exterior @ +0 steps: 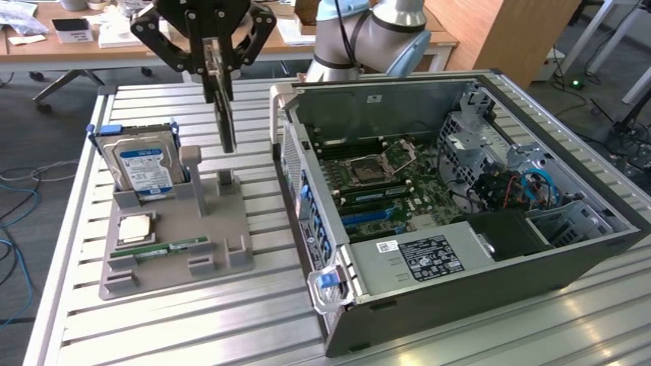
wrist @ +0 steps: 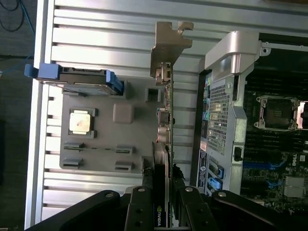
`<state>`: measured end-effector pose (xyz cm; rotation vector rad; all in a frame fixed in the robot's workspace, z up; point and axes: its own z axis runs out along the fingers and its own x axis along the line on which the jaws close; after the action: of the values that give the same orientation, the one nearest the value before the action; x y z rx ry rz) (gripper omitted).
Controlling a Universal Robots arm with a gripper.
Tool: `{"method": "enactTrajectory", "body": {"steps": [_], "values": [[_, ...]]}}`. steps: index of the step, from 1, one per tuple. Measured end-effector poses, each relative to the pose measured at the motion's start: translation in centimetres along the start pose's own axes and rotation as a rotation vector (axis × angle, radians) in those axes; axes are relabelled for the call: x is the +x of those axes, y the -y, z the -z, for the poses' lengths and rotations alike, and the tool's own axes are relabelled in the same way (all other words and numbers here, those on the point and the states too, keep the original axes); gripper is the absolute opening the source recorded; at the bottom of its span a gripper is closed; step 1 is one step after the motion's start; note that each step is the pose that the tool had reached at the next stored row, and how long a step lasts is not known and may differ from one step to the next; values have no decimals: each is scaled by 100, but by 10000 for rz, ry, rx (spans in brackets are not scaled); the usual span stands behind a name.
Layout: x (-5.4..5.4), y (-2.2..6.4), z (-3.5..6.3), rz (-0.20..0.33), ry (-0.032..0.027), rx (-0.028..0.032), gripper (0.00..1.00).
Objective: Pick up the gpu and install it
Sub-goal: 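Pick up the gpu and move the gpu toward the slot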
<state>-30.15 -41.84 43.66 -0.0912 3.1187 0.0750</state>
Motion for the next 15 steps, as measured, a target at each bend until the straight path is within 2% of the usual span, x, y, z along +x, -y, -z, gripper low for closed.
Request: {"method": "enactTrajectory", "body": {"steps": [15], "values": [[-326, 19, -6, 1, 0, 0, 26]]}}
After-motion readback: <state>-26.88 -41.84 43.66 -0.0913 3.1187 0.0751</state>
